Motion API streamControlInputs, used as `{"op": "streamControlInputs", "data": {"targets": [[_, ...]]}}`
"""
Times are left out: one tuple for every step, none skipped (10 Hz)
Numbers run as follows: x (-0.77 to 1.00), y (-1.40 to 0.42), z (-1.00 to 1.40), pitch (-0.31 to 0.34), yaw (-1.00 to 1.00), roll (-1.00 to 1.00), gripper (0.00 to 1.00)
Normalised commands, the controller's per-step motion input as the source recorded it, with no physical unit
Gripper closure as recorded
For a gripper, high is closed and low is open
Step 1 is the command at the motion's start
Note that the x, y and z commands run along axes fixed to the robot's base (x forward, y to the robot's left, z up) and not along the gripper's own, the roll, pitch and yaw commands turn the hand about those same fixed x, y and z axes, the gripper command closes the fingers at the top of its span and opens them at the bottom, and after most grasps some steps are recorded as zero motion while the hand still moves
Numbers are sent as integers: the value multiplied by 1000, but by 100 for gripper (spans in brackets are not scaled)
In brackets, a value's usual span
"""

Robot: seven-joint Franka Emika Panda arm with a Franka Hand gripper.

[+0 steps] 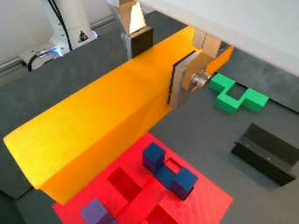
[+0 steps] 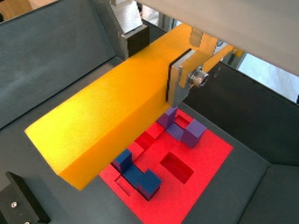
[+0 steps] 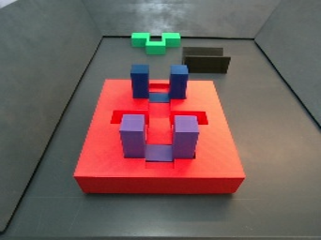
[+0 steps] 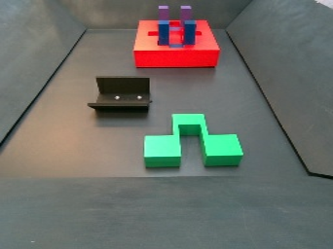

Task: Pick up the yellow object. Move up. Move to above the board. Insert the yellow object.
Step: Insert the yellow object.

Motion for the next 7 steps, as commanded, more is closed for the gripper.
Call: {"op": "streamControlInputs", "data": {"targets": [[0, -63, -251, -101, -9, -46, 100], [0, -103, -306, -167, -11, -99, 100], [0, -69, -326, -224, -49, -133, 100], [0, -89, -326, -227, -69, -119, 100], [0, -117, -377, -250, -63, -113, 100], [0, -77, -434, -269, -23, -134, 100], [0, -86, -509, -260, 0, -104, 100]]}}
